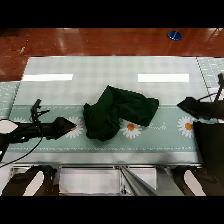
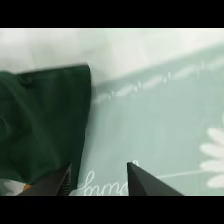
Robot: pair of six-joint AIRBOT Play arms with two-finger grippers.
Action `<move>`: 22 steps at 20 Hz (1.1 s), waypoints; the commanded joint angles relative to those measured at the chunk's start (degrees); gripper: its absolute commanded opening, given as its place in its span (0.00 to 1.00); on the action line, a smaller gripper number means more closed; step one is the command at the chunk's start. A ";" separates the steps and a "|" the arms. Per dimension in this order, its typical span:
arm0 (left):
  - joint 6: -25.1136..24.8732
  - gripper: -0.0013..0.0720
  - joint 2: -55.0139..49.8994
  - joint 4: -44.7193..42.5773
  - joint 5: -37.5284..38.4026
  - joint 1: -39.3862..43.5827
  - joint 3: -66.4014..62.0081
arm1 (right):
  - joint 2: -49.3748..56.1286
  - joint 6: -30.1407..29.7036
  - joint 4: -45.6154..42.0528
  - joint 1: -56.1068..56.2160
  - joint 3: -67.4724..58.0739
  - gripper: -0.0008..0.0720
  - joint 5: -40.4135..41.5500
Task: Fold the shirts.
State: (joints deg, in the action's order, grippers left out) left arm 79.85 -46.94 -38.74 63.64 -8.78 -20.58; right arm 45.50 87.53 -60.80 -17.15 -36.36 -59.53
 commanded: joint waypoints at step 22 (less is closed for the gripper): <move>-9.75 0.04 -32.35 8.31 -13.00 18.21 -20.22 | 14.97 -15.61 28.89 -0.17 13.79 0.56 4.72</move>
State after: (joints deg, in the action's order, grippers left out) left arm 70.41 -79.18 -30.50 50.48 9.13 -40.36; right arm 55.55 75.77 -38.30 -19.79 -22.59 -57.45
